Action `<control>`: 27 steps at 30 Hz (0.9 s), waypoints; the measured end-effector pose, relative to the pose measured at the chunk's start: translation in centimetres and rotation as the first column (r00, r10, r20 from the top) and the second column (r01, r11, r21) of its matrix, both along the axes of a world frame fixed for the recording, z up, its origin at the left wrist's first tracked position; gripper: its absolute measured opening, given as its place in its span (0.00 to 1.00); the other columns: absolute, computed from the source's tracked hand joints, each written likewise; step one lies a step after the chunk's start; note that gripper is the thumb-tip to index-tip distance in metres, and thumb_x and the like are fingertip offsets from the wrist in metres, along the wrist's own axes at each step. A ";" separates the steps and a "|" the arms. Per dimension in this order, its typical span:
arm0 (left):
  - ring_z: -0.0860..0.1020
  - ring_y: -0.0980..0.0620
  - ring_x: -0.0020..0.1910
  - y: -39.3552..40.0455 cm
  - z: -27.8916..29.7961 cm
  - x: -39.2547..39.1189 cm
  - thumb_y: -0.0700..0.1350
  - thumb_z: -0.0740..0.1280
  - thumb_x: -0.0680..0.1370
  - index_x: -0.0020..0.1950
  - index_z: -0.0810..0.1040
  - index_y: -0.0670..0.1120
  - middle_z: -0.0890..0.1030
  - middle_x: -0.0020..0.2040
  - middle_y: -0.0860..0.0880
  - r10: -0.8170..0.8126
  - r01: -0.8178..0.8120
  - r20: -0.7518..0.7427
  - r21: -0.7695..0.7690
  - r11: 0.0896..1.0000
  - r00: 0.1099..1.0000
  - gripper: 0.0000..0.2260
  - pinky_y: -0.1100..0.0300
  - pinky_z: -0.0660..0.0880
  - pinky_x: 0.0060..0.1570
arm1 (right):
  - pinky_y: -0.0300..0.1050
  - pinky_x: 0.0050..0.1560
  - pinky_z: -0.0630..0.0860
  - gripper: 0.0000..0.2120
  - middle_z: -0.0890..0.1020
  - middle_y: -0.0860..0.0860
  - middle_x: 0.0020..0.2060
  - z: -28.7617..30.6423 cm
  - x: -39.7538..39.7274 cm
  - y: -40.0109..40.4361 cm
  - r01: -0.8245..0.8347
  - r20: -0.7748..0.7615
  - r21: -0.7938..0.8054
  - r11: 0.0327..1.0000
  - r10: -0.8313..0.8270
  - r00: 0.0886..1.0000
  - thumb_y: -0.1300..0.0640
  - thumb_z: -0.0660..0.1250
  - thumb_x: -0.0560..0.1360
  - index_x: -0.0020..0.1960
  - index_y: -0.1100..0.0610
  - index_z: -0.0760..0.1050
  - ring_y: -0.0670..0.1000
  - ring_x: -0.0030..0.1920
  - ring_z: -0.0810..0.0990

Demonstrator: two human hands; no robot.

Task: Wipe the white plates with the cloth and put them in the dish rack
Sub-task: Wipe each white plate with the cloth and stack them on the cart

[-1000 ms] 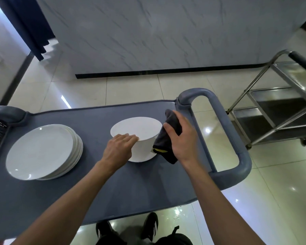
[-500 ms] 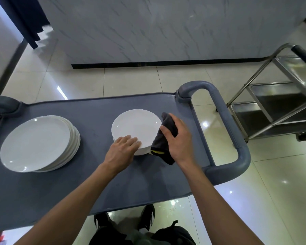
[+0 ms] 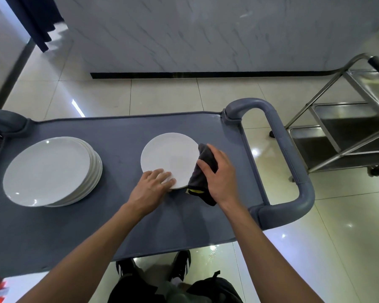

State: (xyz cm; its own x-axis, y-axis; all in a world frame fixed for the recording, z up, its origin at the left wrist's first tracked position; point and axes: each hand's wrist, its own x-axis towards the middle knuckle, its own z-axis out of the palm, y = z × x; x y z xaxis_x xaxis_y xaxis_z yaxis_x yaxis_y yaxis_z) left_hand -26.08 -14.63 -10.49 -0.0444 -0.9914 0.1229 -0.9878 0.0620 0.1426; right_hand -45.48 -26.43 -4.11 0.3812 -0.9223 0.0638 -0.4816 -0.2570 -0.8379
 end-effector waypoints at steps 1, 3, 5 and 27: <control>0.79 0.37 0.60 0.1 -0.1 0.1 0.39 0.76 0.73 0.59 0.83 0.46 0.82 0.61 0.44 0.003 -0.003 -0.001 0.008 1.000 1.000 0.16 0.43 0.78 0.55 | 0.32 0.64 0.67 0.23 0.75 0.42 0.65 -0.1 0.2 0.0 -0.007 -0.007 -0.010 1.000 0.007 1.000 0.49 0.69 0.79 0.72 0.48 0.71 0.39 0.62 0.72; 0.77 0.38 0.64 0.1 -0.2 0.1 0.39 0.73 0.75 0.62 0.82 0.47 0.80 0.64 0.44 0.015 -0.015 -0.005 0.033 0.999 1.000 0.15 0.44 0.76 0.58 | 0.31 0.64 0.67 0.22 0.76 0.42 0.64 -0.2 0.5 0.1 -0.024 -0.025 -0.034 0.999 0.023 0.999 0.50 0.70 0.79 0.72 0.49 0.71 0.39 0.62 0.72; 0.76 0.38 0.65 0.1 -0.1 0.1 0.41 0.72 0.76 0.62 0.81 0.48 0.80 0.64 0.45 0.024 -0.023 -0.015 0.038 0.999 1.000 0.14 0.44 0.75 0.59 | 0.34 0.65 0.69 0.22 0.76 0.43 0.64 -0.2 0.8 0.2 -0.054 -0.040 -0.057 0.997 0.052 0.998 0.51 0.70 0.79 0.72 0.50 0.72 0.41 0.63 0.73; 0.78 0.43 0.62 10.1 7.2 12.5 0.43 0.69 0.79 0.62 0.83 0.46 0.83 0.61 0.48 0.536 -0.563 -0.239 -0.061 0.824 0.810 0.12 0.47 0.74 0.57 | 0.50 0.65 0.69 0.20 0.74 0.52 0.65 1.9 18.3 7.1 -0.424 -0.234 -0.352 0.835 0.360 0.903 0.52 0.71 0.78 0.69 0.50 0.77 0.57 0.64 0.66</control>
State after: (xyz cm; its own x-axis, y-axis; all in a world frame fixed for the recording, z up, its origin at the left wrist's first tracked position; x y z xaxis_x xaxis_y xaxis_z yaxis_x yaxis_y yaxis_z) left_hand -13.58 -4.49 -3.28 0.5427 -0.8180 0.1906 -0.8114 -0.4521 0.3704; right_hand -27.18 -19.31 -2.25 0.7398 -0.6057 0.2930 -0.3833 -0.7373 -0.5563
